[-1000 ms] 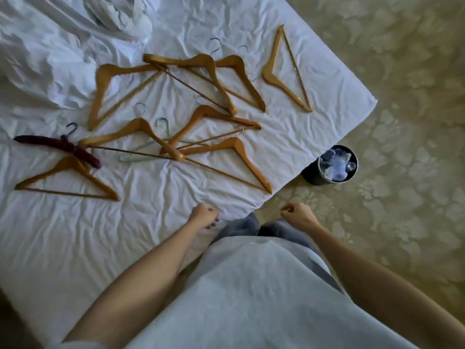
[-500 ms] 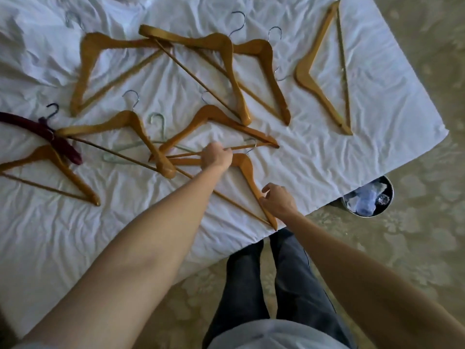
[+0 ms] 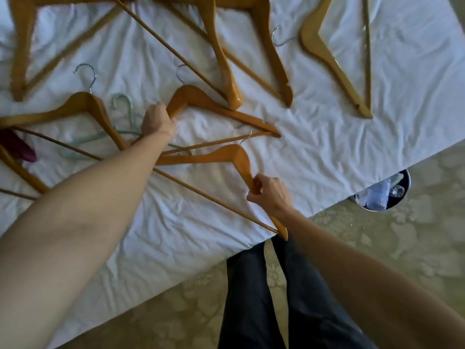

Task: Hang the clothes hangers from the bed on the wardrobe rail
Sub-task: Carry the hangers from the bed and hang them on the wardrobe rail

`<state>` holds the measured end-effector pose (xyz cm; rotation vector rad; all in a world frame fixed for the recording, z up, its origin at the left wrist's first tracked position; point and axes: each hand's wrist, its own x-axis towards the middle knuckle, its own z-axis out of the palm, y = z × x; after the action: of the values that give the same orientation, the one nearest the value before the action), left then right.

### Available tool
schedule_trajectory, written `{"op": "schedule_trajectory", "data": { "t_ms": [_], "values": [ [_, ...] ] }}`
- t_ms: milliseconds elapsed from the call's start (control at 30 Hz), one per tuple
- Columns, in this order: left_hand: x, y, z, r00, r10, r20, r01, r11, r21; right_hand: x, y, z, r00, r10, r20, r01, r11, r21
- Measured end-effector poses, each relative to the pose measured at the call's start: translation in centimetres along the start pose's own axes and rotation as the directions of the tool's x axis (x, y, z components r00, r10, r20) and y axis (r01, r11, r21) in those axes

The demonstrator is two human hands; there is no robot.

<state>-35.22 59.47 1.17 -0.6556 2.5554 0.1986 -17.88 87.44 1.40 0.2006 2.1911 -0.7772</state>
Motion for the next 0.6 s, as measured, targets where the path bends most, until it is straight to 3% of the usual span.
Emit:
{"op": "schedule_trajectory", "data": {
  "t_ms": [133,300,433,600],
  "values": [
    [-4.8,-0.6,-0.7,0.995,-0.015,0.094,0.023,0.997,-0.08,-3.9,1.0,-3.9,0.997,-0.079,0.013,0.078,0.994,0.076],
    [-11.8,-0.4,-2.5,0.985,0.067,0.161,-0.042,0.987,-0.158,-11.1,0.7,-9.8,0.979,-0.197,0.043,0.197,0.98,0.015],
    [-16.8,0.6,-6.1,0.986,0.085,0.141,-0.047,0.966,-0.253,-17.9,-0.1,-13.9,0.963,-0.268,-0.013,0.265,0.958,-0.108],
    [-22.4,2.3,-11.3,0.997,0.076,0.016,-0.065,0.928,-0.367,-22.9,-2.2,-16.2,0.964,-0.217,-0.151,0.2,0.972,-0.121]
  ]
}}
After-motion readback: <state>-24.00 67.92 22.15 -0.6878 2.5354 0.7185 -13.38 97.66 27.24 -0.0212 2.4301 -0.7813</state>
